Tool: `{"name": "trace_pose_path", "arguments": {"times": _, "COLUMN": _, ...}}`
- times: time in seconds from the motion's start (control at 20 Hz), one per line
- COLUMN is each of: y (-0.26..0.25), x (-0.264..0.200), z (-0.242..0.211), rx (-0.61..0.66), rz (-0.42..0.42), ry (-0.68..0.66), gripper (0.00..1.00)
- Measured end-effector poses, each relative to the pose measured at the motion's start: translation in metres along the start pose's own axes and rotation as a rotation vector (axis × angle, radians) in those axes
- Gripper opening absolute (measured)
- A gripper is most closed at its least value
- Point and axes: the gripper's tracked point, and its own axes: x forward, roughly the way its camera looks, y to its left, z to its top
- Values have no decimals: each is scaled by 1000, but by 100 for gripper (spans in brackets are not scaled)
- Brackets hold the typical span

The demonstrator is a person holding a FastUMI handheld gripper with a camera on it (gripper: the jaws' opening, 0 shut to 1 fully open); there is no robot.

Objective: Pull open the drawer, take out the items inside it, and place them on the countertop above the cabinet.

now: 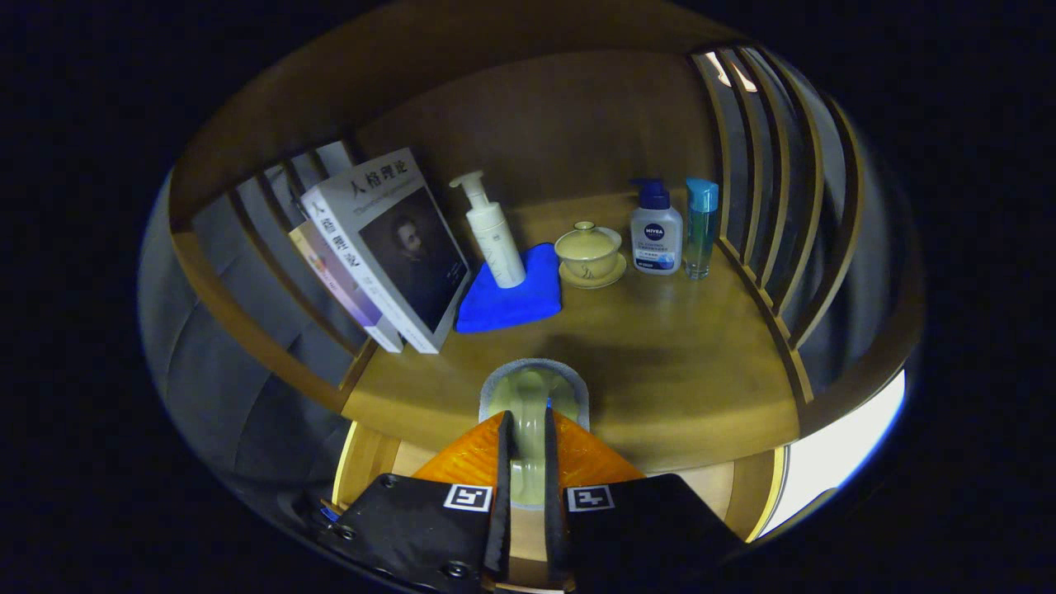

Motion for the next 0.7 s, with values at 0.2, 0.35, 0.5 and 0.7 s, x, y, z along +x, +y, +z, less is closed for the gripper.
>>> {"name": "trace_pose_path", "arguments": {"times": 0.2, "y": -7, "x": 29, "z": 20, "rx": 30, "rz": -35, "ry": 11, "gripper": 19}}
{"name": "trace_pose_path", "arguments": {"times": 0.35, "y": -8, "x": 45, "z": 27, "rx": 49, "rz": -44, "ry": 23, "gripper": 19}}
{"name": "trace_pose_path", "arguments": {"times": 0.5, "y": -6, "x": 59, "z": 28, "rx": 79, "rz": -34, "ry": 40, "gripper": 19}}
{"name": "trace_pose_path", "arguments": {"times": 0.7, "y": -7, "x": 70, "z": 27, "rx": 128, "rz": -25, "ry": 37, "gripper": 22}}
